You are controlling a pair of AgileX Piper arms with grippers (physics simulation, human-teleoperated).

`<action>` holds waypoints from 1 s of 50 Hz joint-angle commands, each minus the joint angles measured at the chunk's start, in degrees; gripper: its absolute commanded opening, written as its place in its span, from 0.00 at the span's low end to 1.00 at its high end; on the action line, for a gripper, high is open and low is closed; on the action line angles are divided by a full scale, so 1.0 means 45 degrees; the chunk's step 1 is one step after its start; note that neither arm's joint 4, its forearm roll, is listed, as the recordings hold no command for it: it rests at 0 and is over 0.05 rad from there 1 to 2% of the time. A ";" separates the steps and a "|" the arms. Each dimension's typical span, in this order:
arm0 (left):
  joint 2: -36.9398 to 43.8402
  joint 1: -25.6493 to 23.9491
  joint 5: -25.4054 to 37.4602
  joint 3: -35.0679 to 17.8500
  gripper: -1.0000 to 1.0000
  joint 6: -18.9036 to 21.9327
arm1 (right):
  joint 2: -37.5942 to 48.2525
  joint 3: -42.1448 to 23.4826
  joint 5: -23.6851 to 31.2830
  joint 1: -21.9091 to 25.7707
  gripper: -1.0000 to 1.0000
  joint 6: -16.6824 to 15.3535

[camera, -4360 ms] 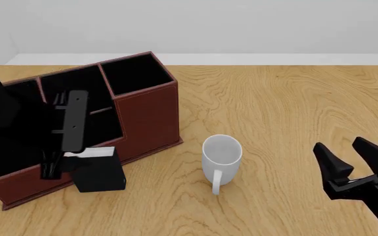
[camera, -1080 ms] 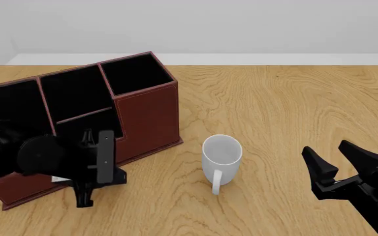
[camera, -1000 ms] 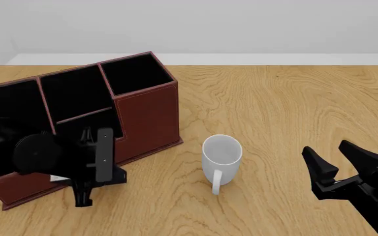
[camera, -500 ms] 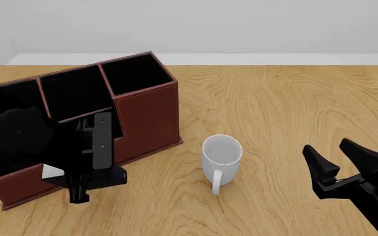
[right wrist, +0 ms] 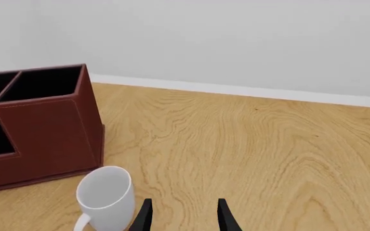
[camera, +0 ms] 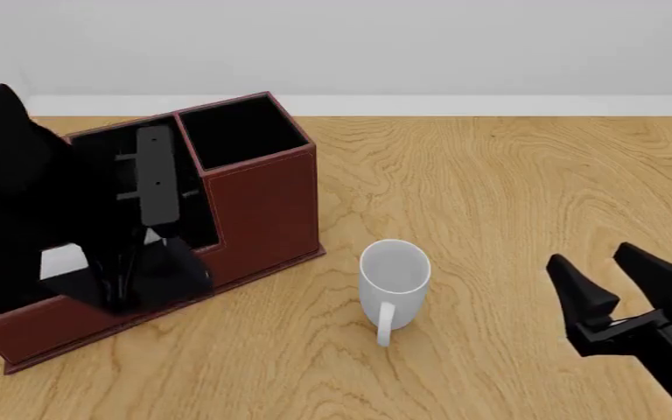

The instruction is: Pick up the book and place it in the front compartment of the caddy.

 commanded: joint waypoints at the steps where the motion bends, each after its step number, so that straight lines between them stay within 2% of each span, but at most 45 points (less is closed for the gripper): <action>1: 0.0374 0.1209 0.0546 -0.1093 0.00 0.0519 | -0.0468 -0.0217 0.0538 -0.0025 1.00 0.0097; 6: 0.0458 0.1543 0.0547 -0.1434 0.00 0.0959 | -0.0485 -0.0184 0.0487 -0.0013 1.00 0.0170; 7: 0.0623 0.1309 0.0547 -0.1528 0.00 0.0600 | -0.0477 -0.0177 0.0464 -0.0010 1.00 0.0189; 12: 0.0826 0.2008 0.0547 -0.2022 0.00 0.1055 | -0.0401 -0.0150 0.0359 -0.0065 1.00 0.0225; 19: 0.1043 0.1503 0.0547 -0.2526 0.00 0.0591 | -0.0259 -0.0119 0.0189 -0.0132 1.00 0.0258; 29: 0.1122 0.1770 0.0547 -0.2852 0.00 0.1031 | -0.0098 -0.0134 0.0001 -0.0089 1.00 0.0335; 32: 0.1043 0.2154 0.0547 -0.2787 0.00 0.1519 | -0.0035 -0.0185 -0.0023 -0.0123 1.00 0.0344; 34: 0.1133 0.1988 0.0547 -0.2931 0.00 0.1346 | -0.0009 -0.0233 -0.0023 -0.0149 1.00 0.0335; 50: 0.1412 0.2469 0.0547 -0.3521 0.00 0.2156 | 0.1113 -0.0569 -0.0862 -0.0191 1.00 0.0461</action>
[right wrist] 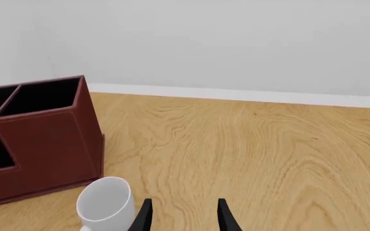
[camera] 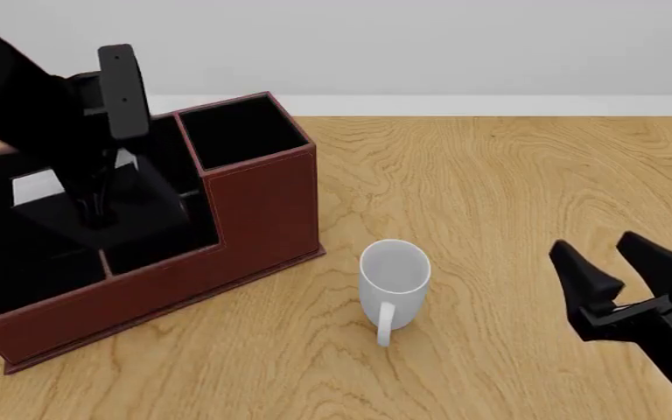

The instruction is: Pick up the book and place it in the front compartment of the caddy.

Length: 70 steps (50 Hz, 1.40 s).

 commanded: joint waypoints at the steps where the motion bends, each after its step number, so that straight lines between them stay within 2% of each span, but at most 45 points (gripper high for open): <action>1: 0.0174 0.0310 0.0000 -0.0551 0.00 0.0707 | 0.0755 -0.0246 -0.0554 -0.0033 1.00 0.0079; 16: 0.0596 0.0831 0.0000 -0.1020 0.00 0.1380 | 0.1820 -0.0693 -0.1248 -0.0053 1.00 0.0253; 22: 0.0922 0.0655 0.0000 -0.1465 0.00 0.1263 | 0.2248 -0.0955 -0.1490 -0.0061 1.00 0.0349; 37: 0.1339 0.1150 0.0000 -0.2005 0.00 0.1901 | 0.3377 -0.1422 -0.2118 -0.0084 1.00 0.0466; 65: 0.2595 0.1535 0.0000 -0.3192 0.00 0.2347 | 0.4817 -0.1961 -0.2942 -0.0391 1.00 0.0621; 67: 0.2614 0.2029 0.0000 -0.3208 0.00 0.2816 | 0.4903 -0.1992 -0.3004 -0.0415 1.00 0.0641; 69: 0.2714 0.1911 0.0000 -0.3205 0.00 0.2589 | 0.4922 -0.2004 -0.3020 -0.0417 1.00 0.0651; 70: 0.2666 0.1999 0.0000 -0.3189 0.00 0.2840 | 0.4942 -0.2017 -0.3041 -0.0439 1.00 0.0664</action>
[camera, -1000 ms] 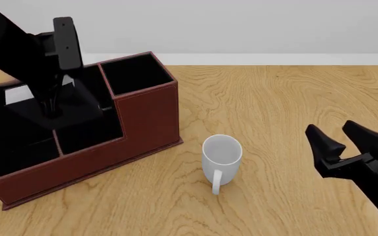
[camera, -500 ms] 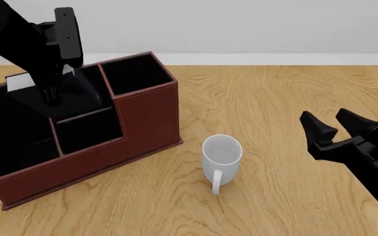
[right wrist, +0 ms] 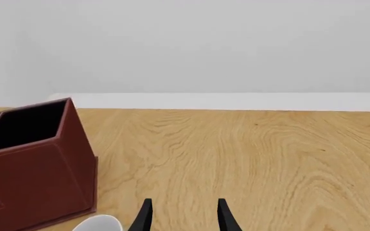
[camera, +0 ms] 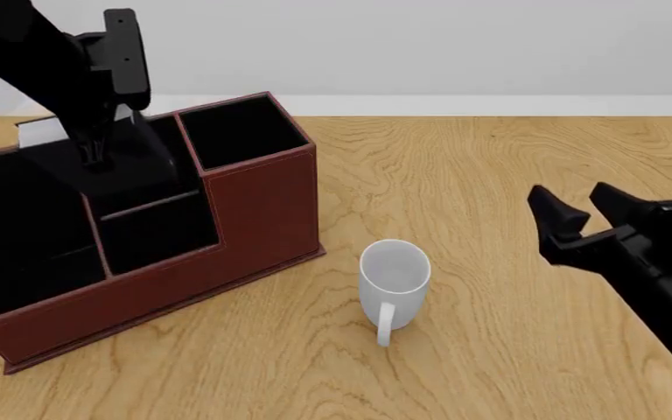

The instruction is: Pick up the book and place it in the front compartment of the caddy.

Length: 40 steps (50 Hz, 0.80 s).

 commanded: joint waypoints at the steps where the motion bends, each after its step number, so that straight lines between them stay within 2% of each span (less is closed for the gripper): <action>1: 0.0371 0.0397 0.0000 -0.0457 0.00 0.0569 | 0.0475 -0.0207 -0.0271 -0.0117 1.00 0.0068; 7: 0.0507 0.0437 0.0000 -0.0422 0.00 0.0610 | 0.0638 -0.0163 -0.0433 -0.0195 1.00 0.0095; 8: 0.0502 0.0595 0.0000 -0.0520 0.00 0.0850 | 0.0650 -0.0147 -0.0454 -0.0222 1.00 0.0097; 40: 0.1569 0.0679 0.0000 -0.1608 0.00 0.0908 | 0.0932 0.0083 -0.0903 -0.0435 1.00 0.0265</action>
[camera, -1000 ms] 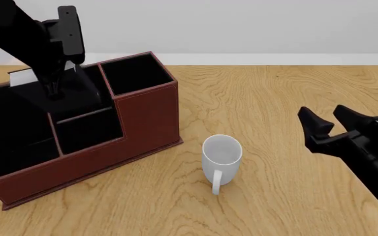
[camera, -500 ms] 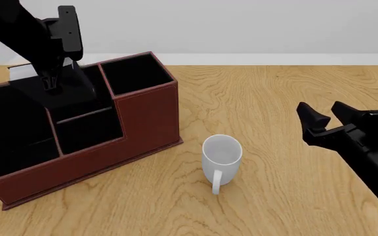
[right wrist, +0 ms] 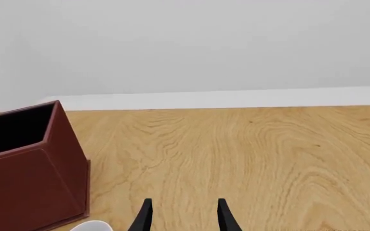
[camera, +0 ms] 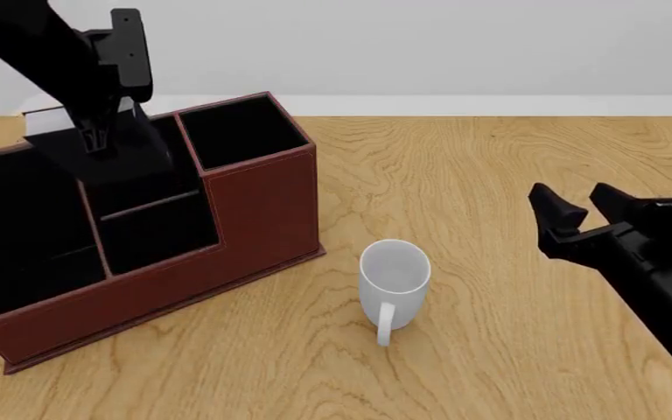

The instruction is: Pick up the book and place it in the front compartment of the caddy.

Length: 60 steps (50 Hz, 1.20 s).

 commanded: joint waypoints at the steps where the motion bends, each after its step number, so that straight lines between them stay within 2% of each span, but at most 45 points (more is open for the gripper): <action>1: 0.0330 0.0073 0.0000 -0.0509 0.00 0.0281 | 0.0141 0.0105 -0.0200 -0.0056 1.00 0.0046; 6: 0.0364 0.0372 0.0000 -0.0466 0.00 0.0593 | 0.0180 0.0137 -0.0265 -0.0125 1.00 0.0070; 31: 0.1210 -0.0087 -0.0001 -0.1182 0.00 0.0129 | 0.0264 0.0319 -0.0469 -0.0275 1.00 0.0156; 46: 0.1533 0.0102 -0.0001 -0.1225 0.00 0.0220 | 0.0471 0.0395 -0.0689 -0.0345 1.00 0.0178; 60: 0.1886 -0.0080 -0.0001 -0.1360 0.00 -0.0088 | 0.0536 0.0401 -0.0728 -0.0342 1.00 0.0168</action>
